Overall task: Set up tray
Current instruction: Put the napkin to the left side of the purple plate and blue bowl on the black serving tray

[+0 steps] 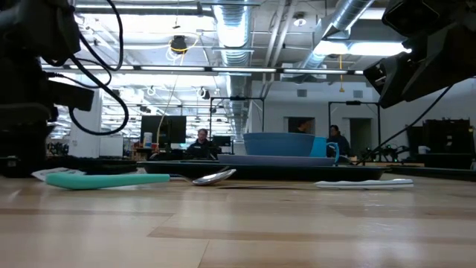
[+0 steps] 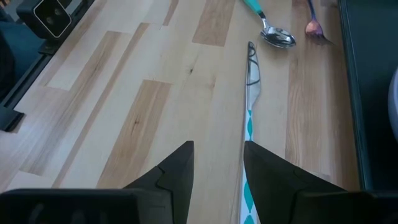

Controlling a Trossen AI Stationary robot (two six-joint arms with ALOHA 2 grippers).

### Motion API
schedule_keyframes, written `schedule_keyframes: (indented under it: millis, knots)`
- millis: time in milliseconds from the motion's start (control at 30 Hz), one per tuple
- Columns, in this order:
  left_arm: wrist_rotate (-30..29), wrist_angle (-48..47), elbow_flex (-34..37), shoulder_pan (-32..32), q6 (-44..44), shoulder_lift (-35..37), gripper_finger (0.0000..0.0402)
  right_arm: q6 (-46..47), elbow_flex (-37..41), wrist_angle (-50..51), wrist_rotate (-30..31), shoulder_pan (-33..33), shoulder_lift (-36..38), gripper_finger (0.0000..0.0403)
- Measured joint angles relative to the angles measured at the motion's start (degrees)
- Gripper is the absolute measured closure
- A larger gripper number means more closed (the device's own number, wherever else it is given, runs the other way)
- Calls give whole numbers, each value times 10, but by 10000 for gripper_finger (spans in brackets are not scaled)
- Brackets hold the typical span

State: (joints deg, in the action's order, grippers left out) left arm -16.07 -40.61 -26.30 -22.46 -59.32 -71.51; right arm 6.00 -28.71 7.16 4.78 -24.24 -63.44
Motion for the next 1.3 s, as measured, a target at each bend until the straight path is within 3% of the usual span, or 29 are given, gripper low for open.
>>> schedule_keyframes:
  millis: [333, 667, 1300]
  knots:
    - [-1, -19, -1, 0, -40, 2, 401, 0, 0, 0, 0, 0, 0, 272]
    - [12, -102, -41, -9, -53, 1, 401, 0, 0, 0, 0, 0, 0, 271]
    - [-106, -217, -180, -8, -33, 3, 401, 0, 0, 0, 0, 0, 0, 272]
